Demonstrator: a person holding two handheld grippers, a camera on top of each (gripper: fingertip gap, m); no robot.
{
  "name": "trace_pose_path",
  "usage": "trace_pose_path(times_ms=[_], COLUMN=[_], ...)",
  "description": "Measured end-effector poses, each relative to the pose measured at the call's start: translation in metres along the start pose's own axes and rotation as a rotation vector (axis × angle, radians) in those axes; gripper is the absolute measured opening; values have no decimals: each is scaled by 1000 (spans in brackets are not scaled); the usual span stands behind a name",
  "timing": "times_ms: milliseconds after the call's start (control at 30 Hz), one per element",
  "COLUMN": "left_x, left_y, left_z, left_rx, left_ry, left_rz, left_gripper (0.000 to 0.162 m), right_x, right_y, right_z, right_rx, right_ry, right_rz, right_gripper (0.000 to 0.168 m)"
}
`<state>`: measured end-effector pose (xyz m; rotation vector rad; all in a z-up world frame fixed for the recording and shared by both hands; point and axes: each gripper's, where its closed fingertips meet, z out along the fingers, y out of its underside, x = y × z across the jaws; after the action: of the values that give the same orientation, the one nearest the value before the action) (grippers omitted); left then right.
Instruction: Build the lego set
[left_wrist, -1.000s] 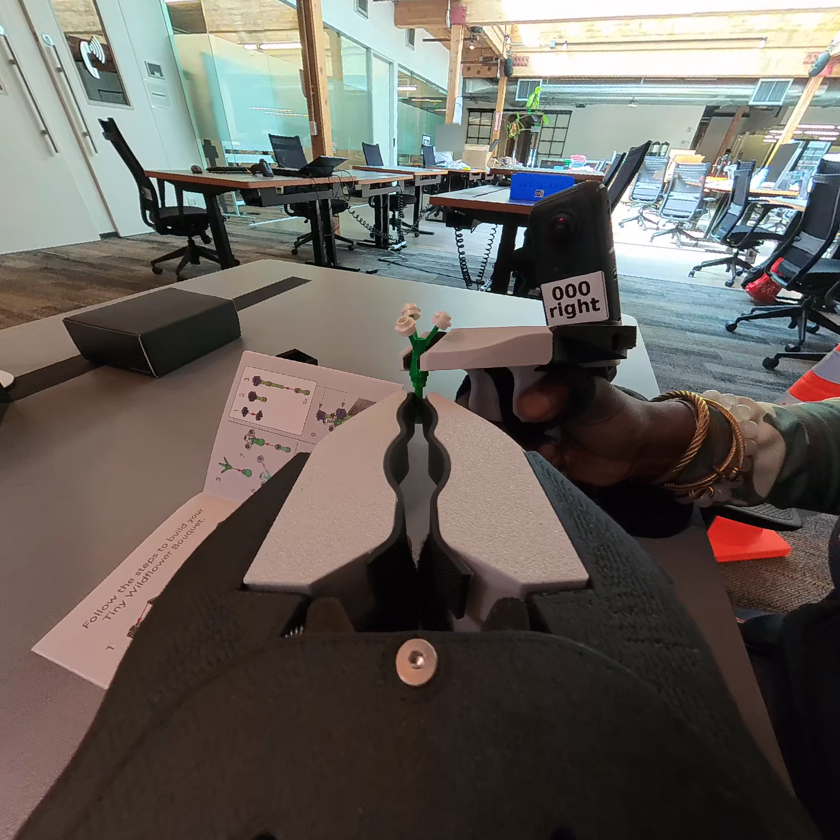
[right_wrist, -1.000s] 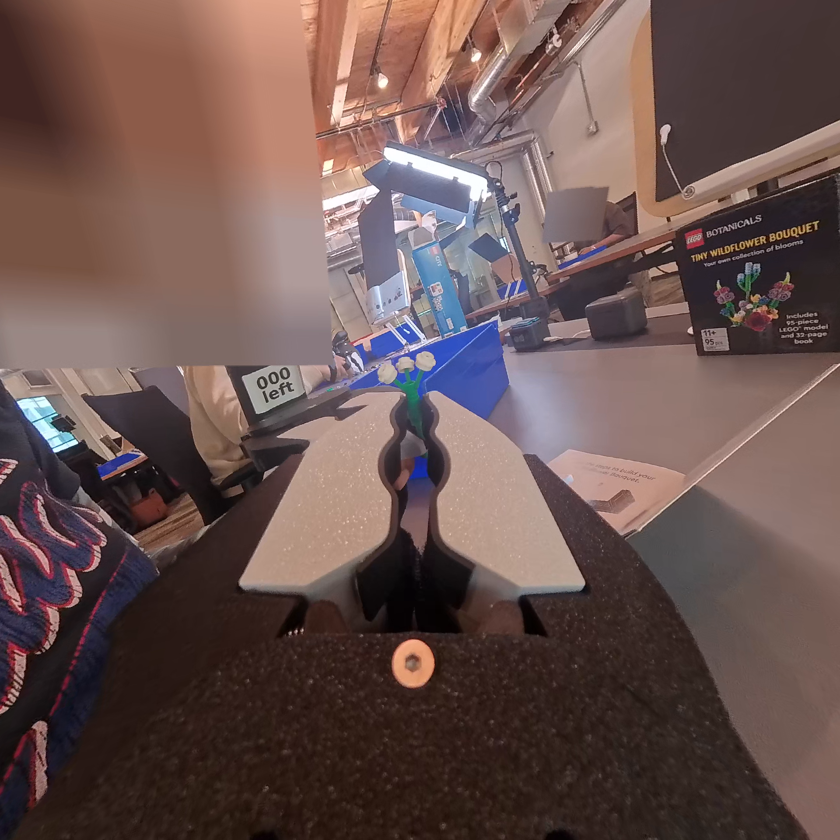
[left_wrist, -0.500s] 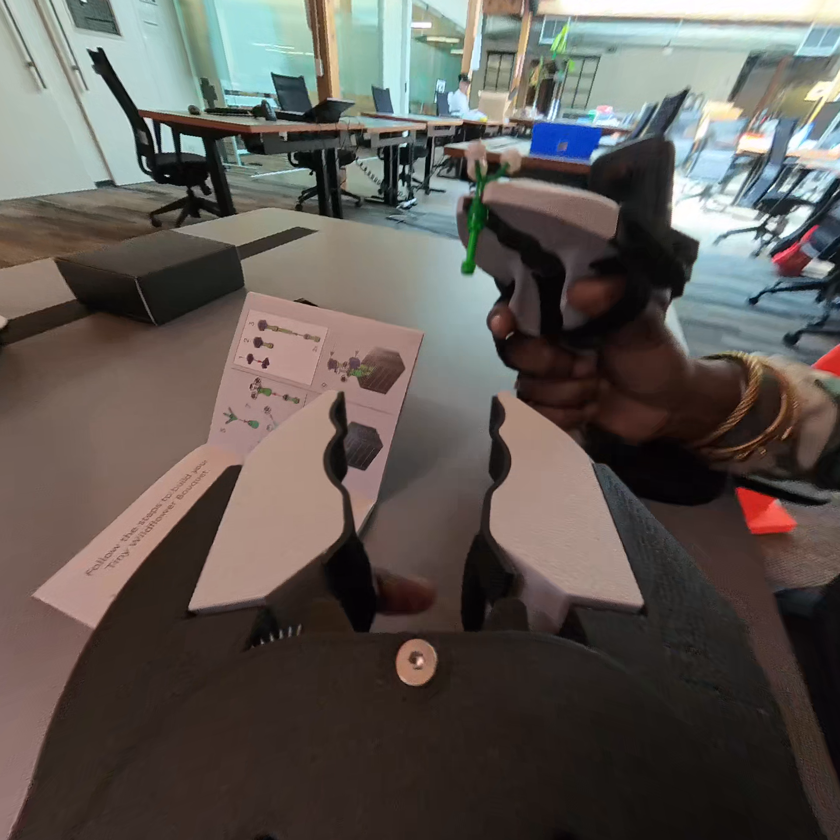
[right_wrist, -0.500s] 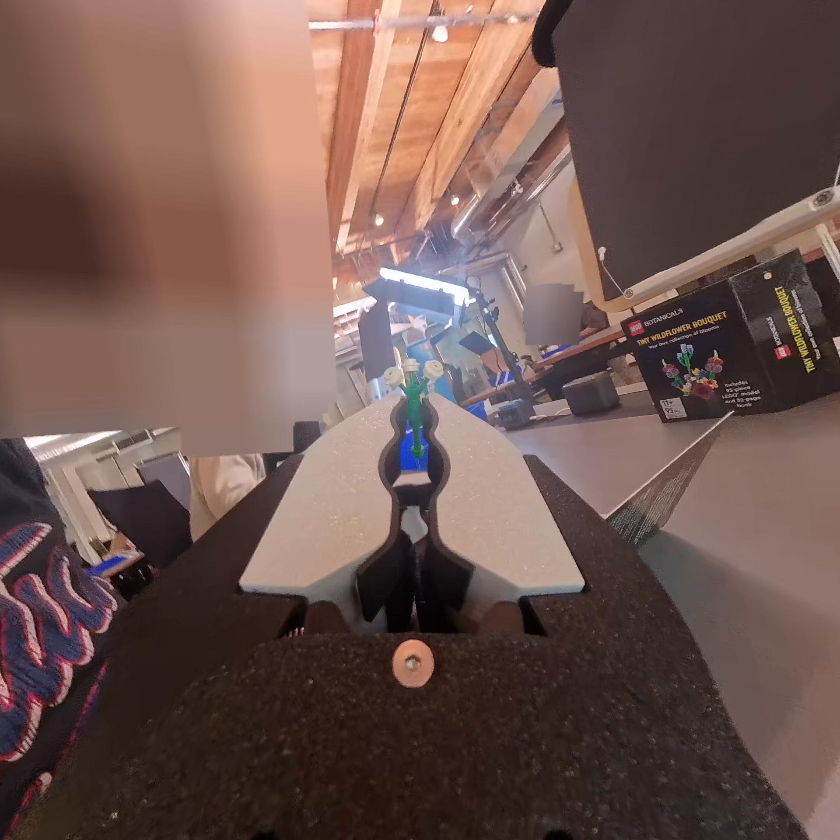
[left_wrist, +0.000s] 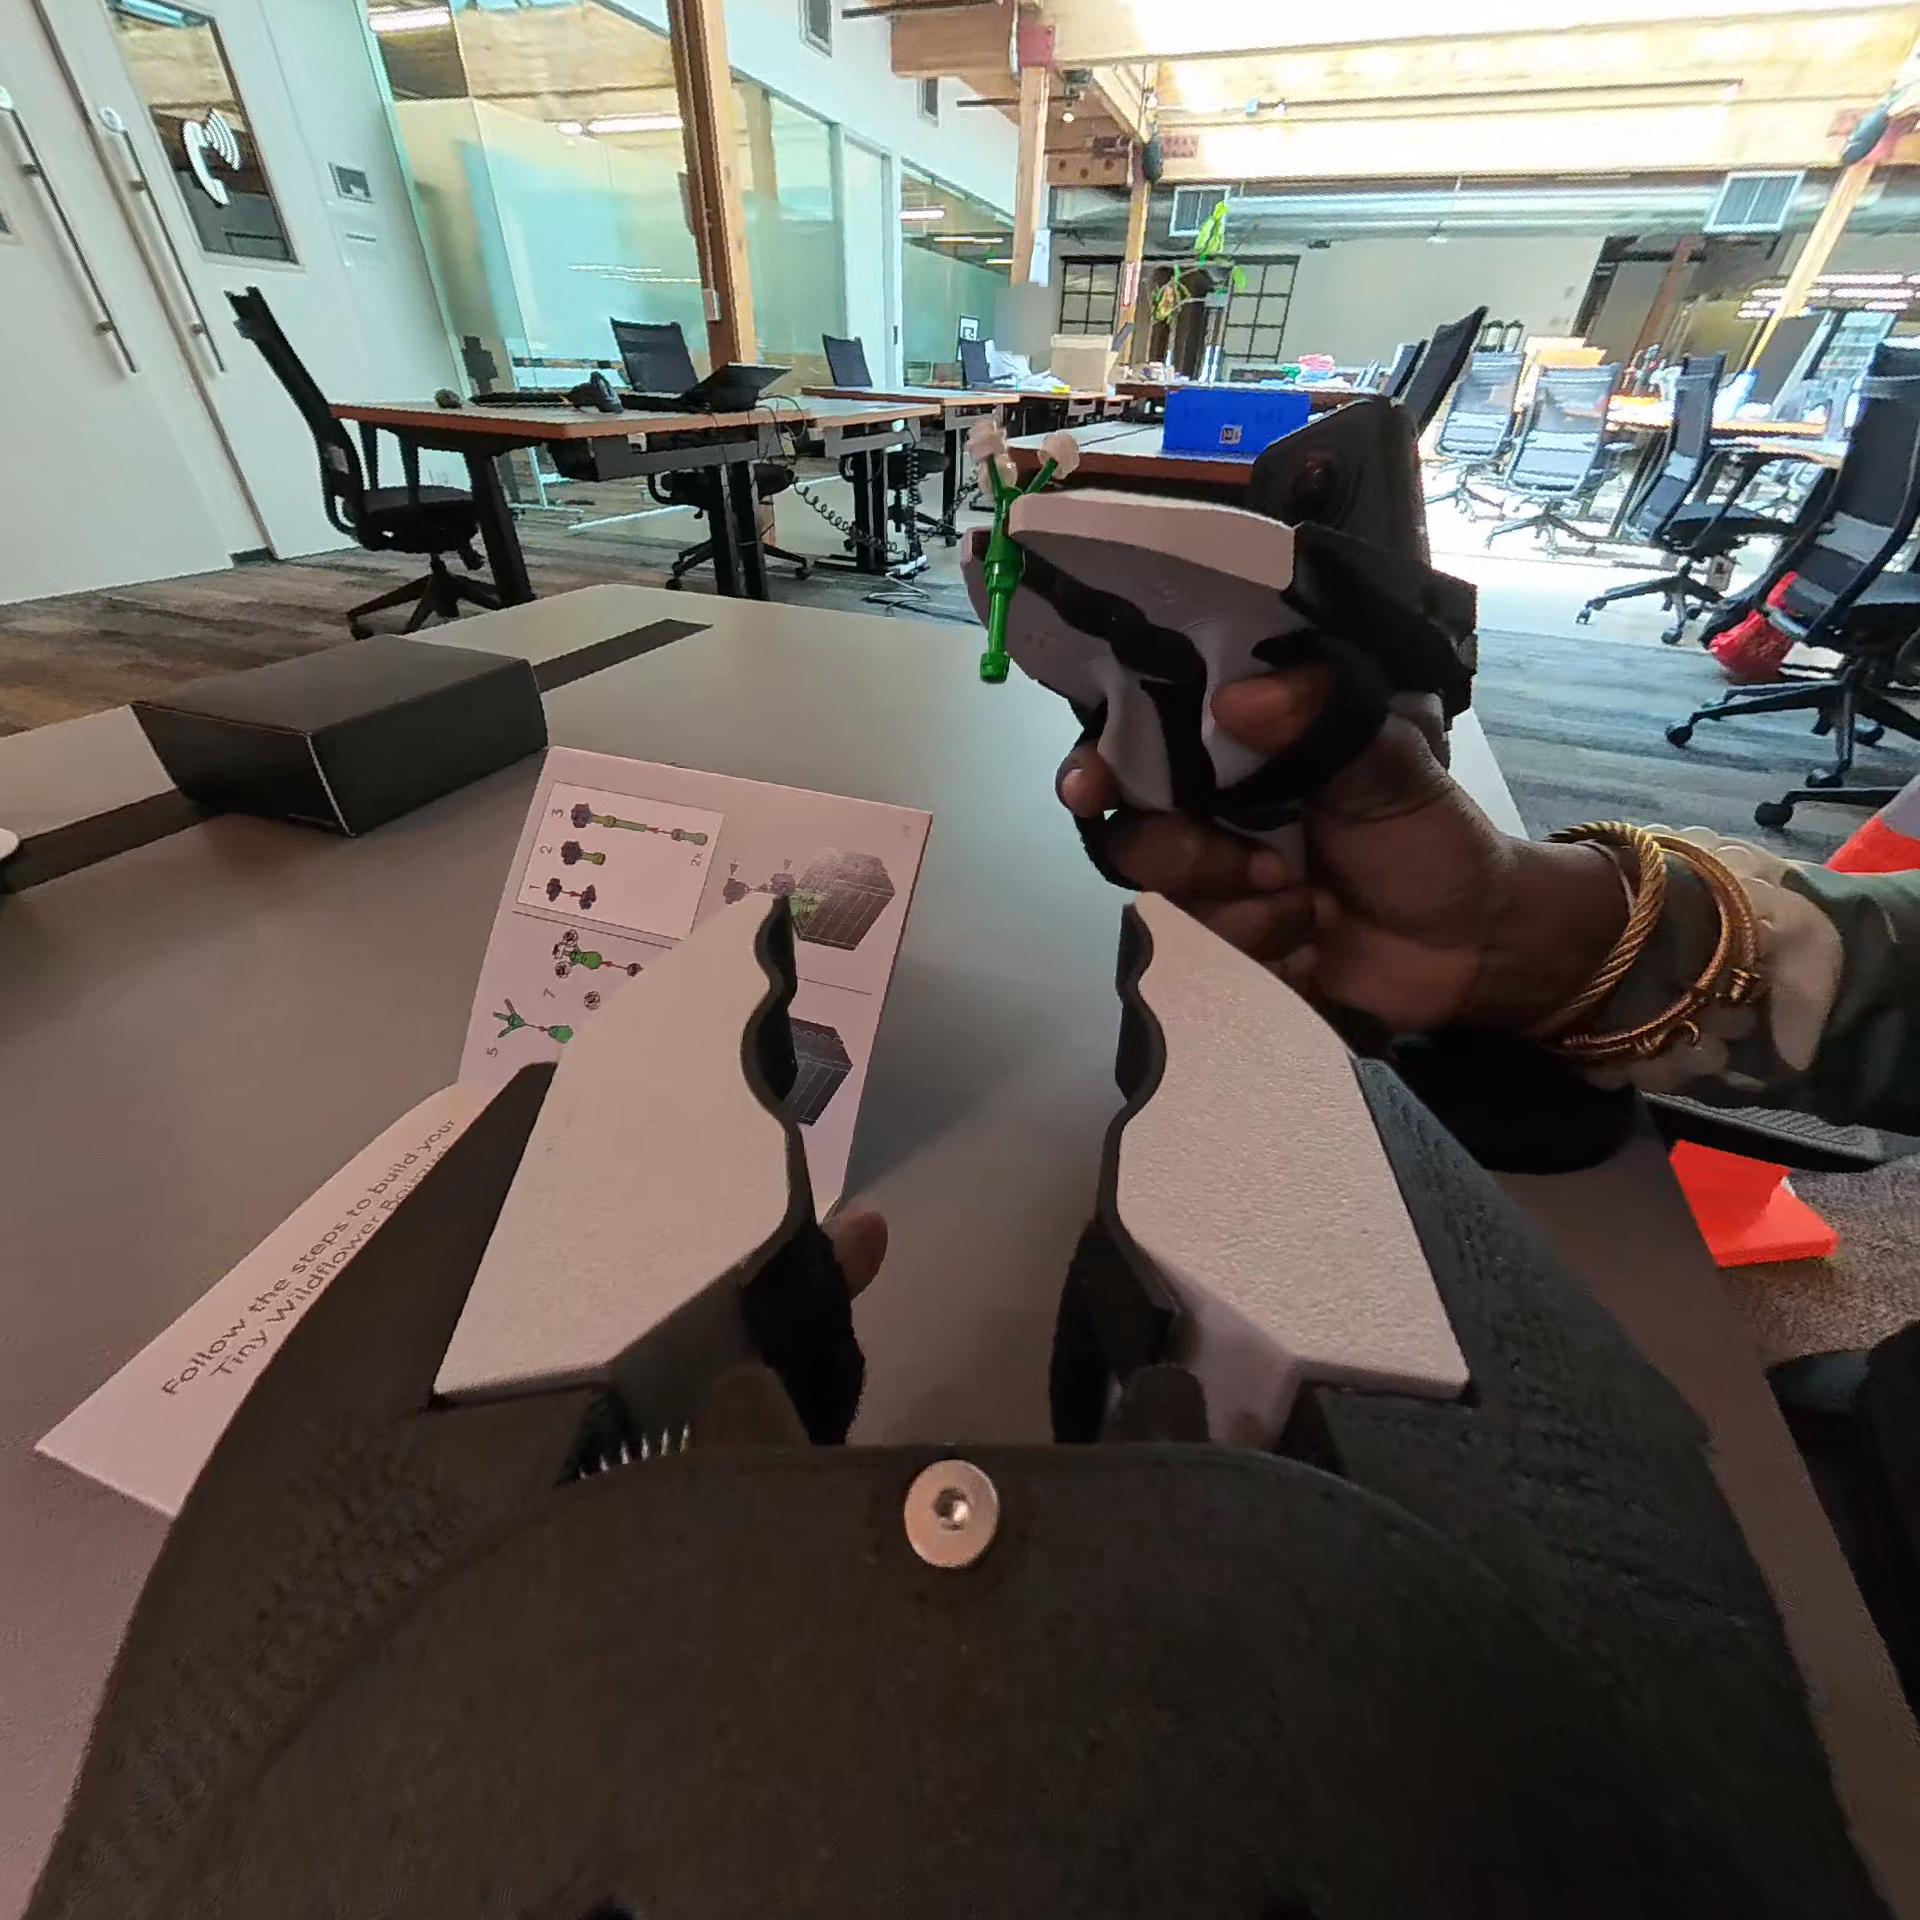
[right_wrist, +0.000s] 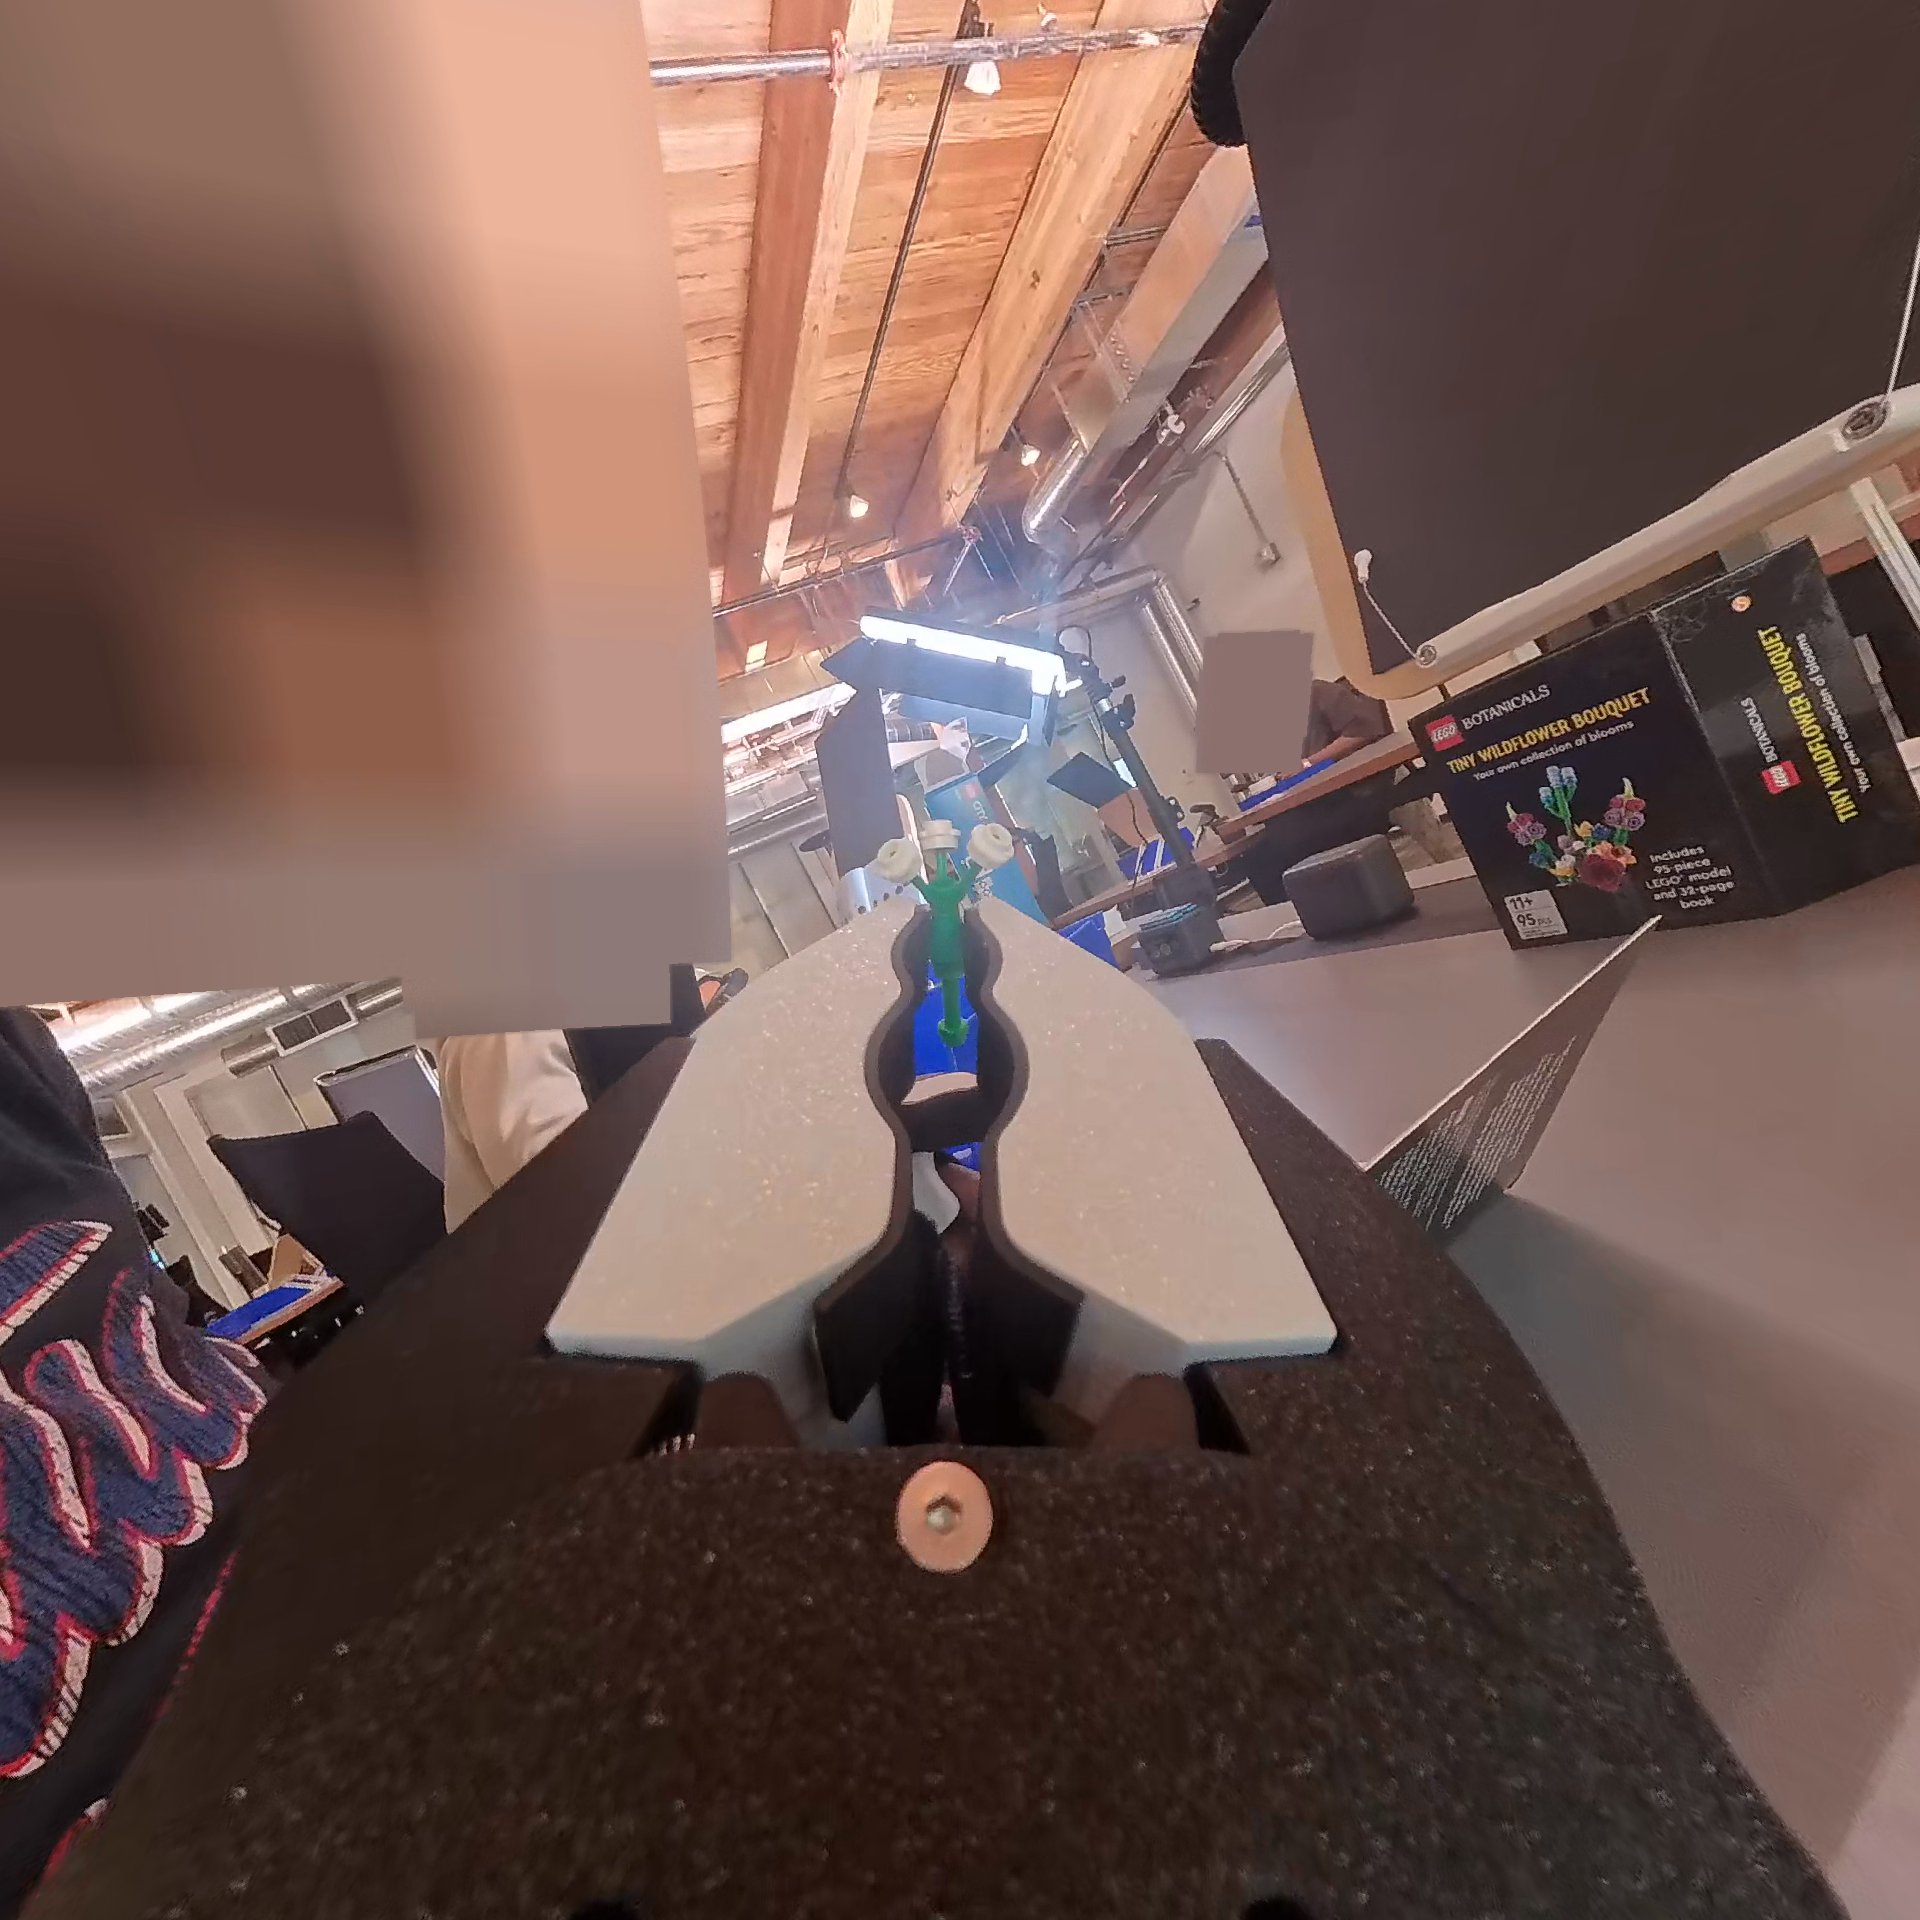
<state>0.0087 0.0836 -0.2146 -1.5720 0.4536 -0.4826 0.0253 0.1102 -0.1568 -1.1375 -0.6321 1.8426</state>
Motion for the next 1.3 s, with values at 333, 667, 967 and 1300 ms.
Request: trace_pose_path(times_ms=[333, 667, 967, 1300], left_x=[-20, -19, 2, 3], left_y=[-1, -1, -21, -11], left_z=[-6, -5, -1, 2], left_rx=[14, 2, 129, 53], left_ry=[-109, -114, -50, -75], left_rz=[-36, -4, 6, 70], left_gripper=[59, 53, 29, 19], right_x=[2, 4, -5, -11], right_y=[2, 3, 31, 33], right_z=[1, 2, 12, 13], right_rx=[-5, -11, -172, -184], right_ry=[9, 17, -30, -58], right_rz=[5, 17, -8, -13], right_gripper=[6, 6, 6, 6])
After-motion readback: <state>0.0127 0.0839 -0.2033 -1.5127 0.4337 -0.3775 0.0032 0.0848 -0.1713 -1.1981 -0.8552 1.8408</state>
